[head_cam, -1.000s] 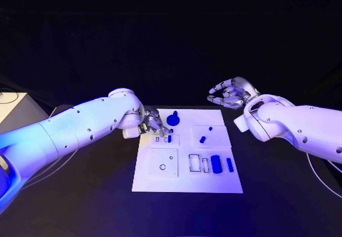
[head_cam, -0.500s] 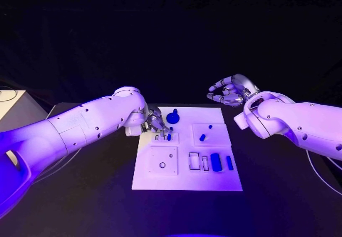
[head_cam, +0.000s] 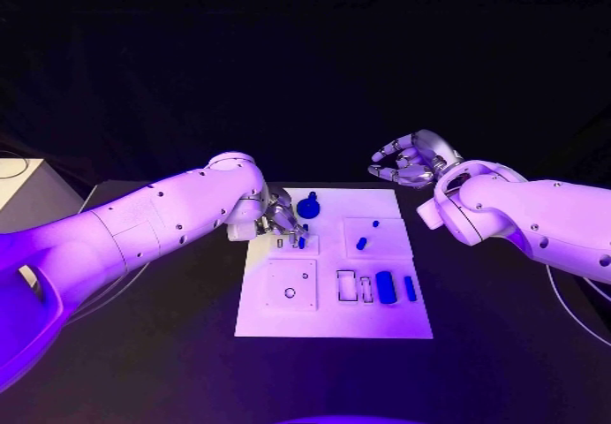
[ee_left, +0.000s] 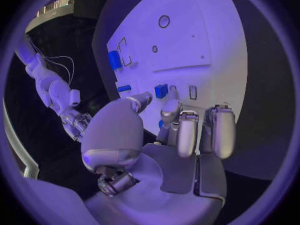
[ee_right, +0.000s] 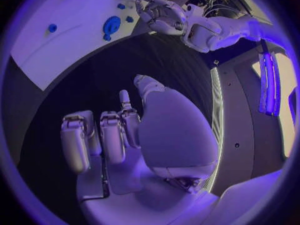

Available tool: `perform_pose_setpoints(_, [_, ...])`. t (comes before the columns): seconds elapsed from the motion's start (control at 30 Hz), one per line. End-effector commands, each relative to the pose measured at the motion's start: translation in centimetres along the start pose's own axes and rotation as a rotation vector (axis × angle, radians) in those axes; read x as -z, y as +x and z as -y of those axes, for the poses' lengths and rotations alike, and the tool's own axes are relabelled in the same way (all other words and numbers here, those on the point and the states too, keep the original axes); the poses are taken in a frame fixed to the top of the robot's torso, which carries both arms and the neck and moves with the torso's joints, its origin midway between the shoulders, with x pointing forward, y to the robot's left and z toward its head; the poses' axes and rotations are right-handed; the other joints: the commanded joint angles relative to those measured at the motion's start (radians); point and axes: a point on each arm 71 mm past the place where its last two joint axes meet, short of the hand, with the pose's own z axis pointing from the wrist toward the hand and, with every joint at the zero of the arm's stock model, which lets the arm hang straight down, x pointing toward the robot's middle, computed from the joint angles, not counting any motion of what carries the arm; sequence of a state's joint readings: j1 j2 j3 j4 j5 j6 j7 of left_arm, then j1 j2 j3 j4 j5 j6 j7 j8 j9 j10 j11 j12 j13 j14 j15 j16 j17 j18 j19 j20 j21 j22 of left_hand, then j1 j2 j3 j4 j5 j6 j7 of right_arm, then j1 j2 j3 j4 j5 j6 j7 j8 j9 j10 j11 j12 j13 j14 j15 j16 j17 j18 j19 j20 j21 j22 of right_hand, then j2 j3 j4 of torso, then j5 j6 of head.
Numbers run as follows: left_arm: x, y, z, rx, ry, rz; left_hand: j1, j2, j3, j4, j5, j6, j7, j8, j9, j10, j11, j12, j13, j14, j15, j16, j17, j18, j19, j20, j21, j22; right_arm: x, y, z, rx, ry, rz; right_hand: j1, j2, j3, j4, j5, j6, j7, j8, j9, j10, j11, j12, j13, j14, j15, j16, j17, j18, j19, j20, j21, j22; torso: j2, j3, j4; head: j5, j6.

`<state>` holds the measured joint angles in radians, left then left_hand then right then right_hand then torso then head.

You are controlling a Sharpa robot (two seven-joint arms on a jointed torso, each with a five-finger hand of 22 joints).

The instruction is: Assemble the parts on the task board

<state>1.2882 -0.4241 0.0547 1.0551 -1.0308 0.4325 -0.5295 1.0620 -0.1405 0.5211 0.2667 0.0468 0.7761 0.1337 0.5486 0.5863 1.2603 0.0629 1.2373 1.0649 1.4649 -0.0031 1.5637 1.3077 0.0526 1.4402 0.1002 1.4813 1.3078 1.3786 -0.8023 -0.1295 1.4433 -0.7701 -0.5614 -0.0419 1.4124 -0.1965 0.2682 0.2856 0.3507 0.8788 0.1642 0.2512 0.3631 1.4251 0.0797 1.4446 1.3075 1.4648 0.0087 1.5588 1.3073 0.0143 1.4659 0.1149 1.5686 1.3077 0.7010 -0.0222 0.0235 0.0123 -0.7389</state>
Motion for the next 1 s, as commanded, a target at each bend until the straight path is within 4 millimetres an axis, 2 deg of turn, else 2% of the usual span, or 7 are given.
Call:
perform_pose_setpoints(0.03, [0.01,0.18,0.40,-0.014,0.007,-0.019,0.010,0.001,0.005,-0.007,0.003,0.008,0.001,0.005,0.004,-0.002,-0.005,-0.001,-0.001,0.101,0.000,0.001,0.253,-0.008,0.005,-0.003,0.004,0.057,-0.05,0.12,-0.13,0.014,-0.007,-0.017,-0.005,-0.008,0.007,-0.001,0.006,-0.005,0.001,0.001,0.000,-0.004,0.002,0.002,0.121,0.096,-0.003,-0.004,0.225,-0.013,0.103,-0.008,-0.001,0.261,0.000,-0.0001,-0.0001,-0.001,-0.002])
perform_pose_setpoints(0.53, [-0.12,0.27,0.70,-0.019,0.011,-0.026,0.016,-0.001,0.019,-0.017,0.003,0.020,-0.005,0.021,0.030,-0.004,-0.010,-0.002,-0.002,0.100,-0.005,0.001,0.252,-0.008,0.005,-0.006,0.005,0.059,-0.13,0.23,-0.16,0.016,-0.007,-0.026,-0.007,-0.010,0.008,-0.001,0.006,-0.006,0.001,0.001,0.000,-0.004,0.002,0.002,0.121,0.096,-0.003,-0.005,0.224,-0.013,0.103,-0.008,-0.003,0.260,0.001,0.0011,0.0009,-0.003,-0.002])
perform_pose_setpoints(1.0, [-0.42,0.23,0.78,-0.014,0.006,-0.030,0.016,0.001,0.024,-0.018,0.003,0.022,-0.007,0.026,0.039,-0.004,-0.012,-0.001,-0.001,0.101,-0.006,0.001,0.252,-0.008,0.005,-0.007,0.005,0.059,-0.09,0.31,-0.23,0.018,-0.009,-0.032,-0.007,-0.010,0.008,-0.001,0.006,-0.006,0.001,0.001,0.000,-0.004,0.002,0.002,0.121,0.096,-0.003,-0.005,0.224,-0.013,0.103,-0.008,-0.003,0.260,0.003,0.0018,-0.0005,-0.004,-0.007])
